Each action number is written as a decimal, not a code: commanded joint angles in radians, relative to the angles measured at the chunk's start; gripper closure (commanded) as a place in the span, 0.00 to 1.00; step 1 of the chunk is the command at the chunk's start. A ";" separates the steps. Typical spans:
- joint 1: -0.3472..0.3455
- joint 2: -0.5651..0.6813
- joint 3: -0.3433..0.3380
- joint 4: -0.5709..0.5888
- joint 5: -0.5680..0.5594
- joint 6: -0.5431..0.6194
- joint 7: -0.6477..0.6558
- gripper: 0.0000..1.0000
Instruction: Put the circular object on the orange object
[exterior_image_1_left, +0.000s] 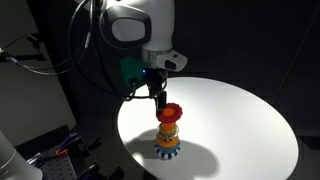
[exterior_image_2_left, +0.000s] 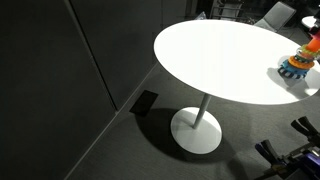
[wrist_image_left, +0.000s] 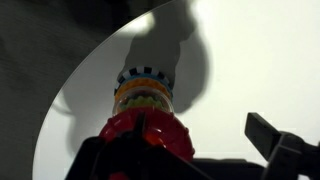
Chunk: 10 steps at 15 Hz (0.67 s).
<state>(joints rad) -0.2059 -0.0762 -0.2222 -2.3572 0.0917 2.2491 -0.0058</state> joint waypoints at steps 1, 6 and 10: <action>-0.002 -0.025 0.001 0.002 0.006 0.003 -0.019 0.00; -0.004 -0.038 0.003 0.035 -0.019 0.002 0.006 0.00; -0.009 -0.023 0.002 0.064 -0.051 0.018 0.023 0.00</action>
<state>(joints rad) -0.2080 -0.1028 -0.2222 -2.3177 0.0707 2.2602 -0.0032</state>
